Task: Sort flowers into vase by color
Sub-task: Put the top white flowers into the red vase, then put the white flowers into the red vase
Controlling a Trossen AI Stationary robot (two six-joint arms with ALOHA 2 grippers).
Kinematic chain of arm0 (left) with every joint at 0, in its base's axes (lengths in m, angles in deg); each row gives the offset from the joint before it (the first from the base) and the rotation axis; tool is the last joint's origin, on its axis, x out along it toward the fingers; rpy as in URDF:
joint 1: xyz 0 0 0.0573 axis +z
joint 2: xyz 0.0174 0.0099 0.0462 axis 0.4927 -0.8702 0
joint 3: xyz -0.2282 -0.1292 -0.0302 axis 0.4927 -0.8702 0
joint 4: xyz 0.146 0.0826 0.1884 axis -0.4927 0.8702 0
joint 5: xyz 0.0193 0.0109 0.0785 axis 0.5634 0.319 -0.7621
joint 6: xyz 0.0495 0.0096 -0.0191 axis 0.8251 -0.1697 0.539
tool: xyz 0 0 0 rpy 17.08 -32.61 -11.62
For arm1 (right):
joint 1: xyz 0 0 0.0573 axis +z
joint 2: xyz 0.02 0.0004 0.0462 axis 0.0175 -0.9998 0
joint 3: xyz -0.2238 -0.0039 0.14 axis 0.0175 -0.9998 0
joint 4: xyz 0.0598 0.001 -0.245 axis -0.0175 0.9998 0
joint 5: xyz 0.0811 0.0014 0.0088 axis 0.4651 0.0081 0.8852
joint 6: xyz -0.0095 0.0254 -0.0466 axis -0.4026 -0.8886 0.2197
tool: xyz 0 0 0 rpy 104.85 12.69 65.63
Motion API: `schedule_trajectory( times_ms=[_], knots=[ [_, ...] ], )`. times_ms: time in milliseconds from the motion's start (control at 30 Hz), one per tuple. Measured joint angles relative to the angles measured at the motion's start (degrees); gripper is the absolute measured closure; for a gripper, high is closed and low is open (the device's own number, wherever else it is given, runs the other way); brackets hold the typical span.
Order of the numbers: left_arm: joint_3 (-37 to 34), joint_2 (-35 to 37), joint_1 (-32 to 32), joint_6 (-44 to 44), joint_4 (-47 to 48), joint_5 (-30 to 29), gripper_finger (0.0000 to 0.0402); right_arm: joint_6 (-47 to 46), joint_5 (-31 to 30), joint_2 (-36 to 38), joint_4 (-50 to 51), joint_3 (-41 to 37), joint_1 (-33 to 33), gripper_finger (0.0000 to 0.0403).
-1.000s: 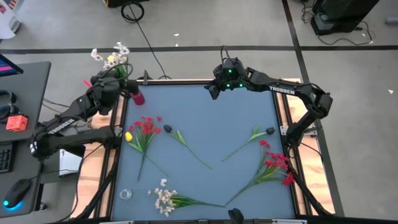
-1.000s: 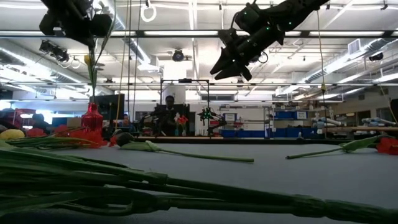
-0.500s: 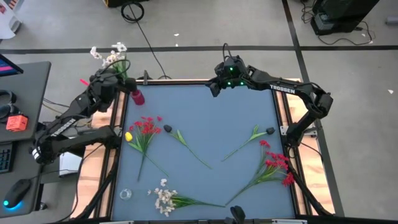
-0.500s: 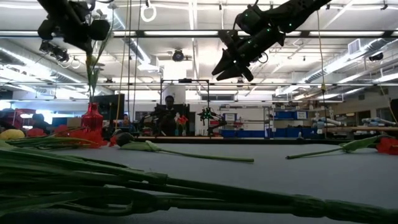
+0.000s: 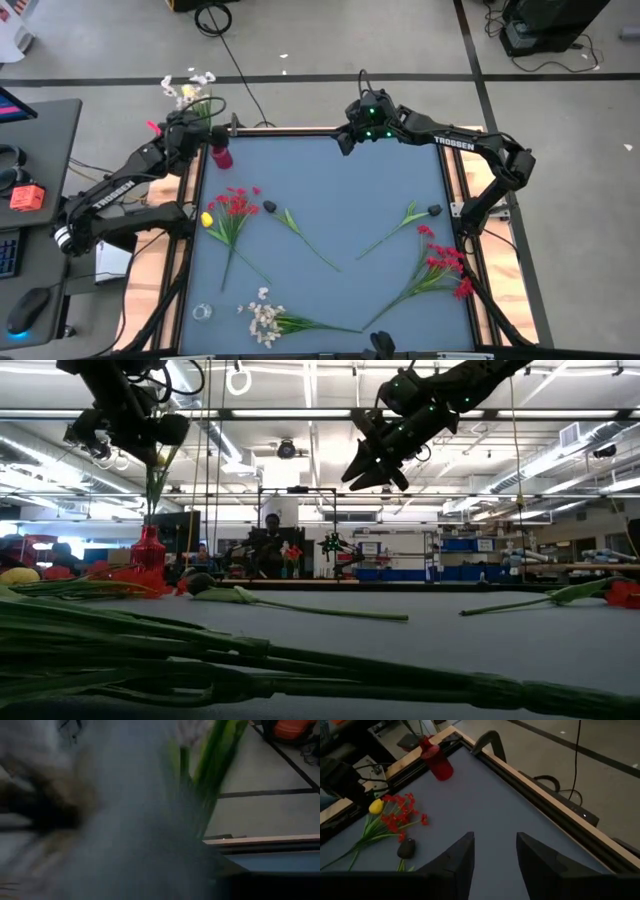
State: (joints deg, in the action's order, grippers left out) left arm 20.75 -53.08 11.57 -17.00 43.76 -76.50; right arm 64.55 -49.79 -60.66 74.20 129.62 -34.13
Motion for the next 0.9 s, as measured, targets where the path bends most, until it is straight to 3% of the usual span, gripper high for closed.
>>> schedule_trajectory(
  times_ms=[200,433,600,767,900],
  knots=[
    [0.0,-0.35,0.0,-3.44,1.85,0.85,0.0267,0.2,0.0,-0.04,3.35,0.0,-0.02,0.0236],
    [0.55,-0.28,0.0,-5.06,5.58,7.41,0.0192,-1.31,-0.46,-0.04,5.24,0.0,-0.02,0.0218],
    [6.26,-0.25,-0.5,-7.58,15.05,12.34,0.018,-7.76,0.78,-0.04,7.46,0.0,-0.02,0.0218],
    [13.0,-0.3,-1.2,-9.61,25.28,20.59,0.018,-16.14,10.14,-0.04,8.25,0.0,-0.02,0.0218],
    [16.7,-0.28,-1.2,-10.33,33.79,21.59,0.018,-17.38,12.49,0.0,7.85,0.0,0.02,0.0217]
  ],
)
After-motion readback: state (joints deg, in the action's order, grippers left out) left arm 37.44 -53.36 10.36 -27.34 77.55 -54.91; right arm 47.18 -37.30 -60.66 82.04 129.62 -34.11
